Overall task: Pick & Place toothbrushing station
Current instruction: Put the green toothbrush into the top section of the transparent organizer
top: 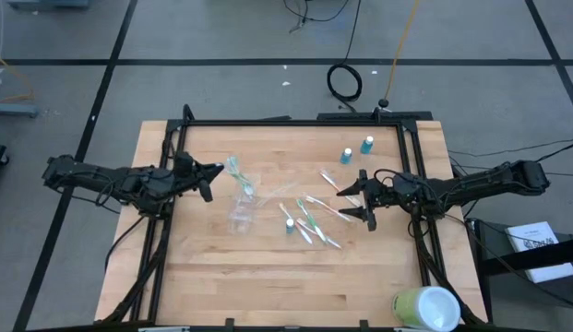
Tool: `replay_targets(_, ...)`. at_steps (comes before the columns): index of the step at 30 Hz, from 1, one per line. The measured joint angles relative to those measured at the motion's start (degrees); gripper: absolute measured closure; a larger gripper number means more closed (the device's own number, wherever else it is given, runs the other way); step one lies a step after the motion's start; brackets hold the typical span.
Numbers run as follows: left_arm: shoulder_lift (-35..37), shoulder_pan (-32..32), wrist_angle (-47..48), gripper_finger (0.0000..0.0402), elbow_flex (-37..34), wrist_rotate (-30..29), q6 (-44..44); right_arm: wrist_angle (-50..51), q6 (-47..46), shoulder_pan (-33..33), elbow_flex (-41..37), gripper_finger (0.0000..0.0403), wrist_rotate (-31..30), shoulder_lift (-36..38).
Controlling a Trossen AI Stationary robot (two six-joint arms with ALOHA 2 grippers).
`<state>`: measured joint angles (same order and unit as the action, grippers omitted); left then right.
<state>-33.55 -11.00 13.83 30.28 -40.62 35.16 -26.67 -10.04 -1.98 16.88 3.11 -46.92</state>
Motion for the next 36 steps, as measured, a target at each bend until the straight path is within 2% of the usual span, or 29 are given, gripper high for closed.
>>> replay_targets(5, 0.4, 0.0, -0.2, 0.0386, 0.0, 1.5, 1.0, 0.0, 0.0, 0.0, 0.0, 0.0151, 0.0, 0.0)
replay_targets(17, 4.7, 0.0, 3.3, 0.0395, 0.1, 2.2, 2.0, 0.3, 0.0, 0.0, 0.0, 0.0151, 0.0, 0.0)
replay_targets(23, 5.1, 0.0, 9.0, 0.0389, 0.1, 2.1, 5.5, 0.4, 0.0, 0.0, 0.0, 0.0151, 0.0, 0.0)
replay_targets(26, 4.1, 0.0, 12.0, 0.0395, 0.1, 1.9, 8.5, 0.4, 0.0, 0.0, 0.0, 0.0151, 0.0, 0.0)
replay_targets(32, 1.4, 0.0, 12.1, 0.0386, 0.1, 1.7, 10.0, 0.4, 0.0, 0.0, 0.0, 0.0151, 0.0, 0.0)
replay_targets(36, -1.2, 0.0, 12.1, 0.0394, 0.1, 1.6, 10.5, 0.4, -0.4, 0.0, 0.0, 0.0151, 0.0, 0.0)
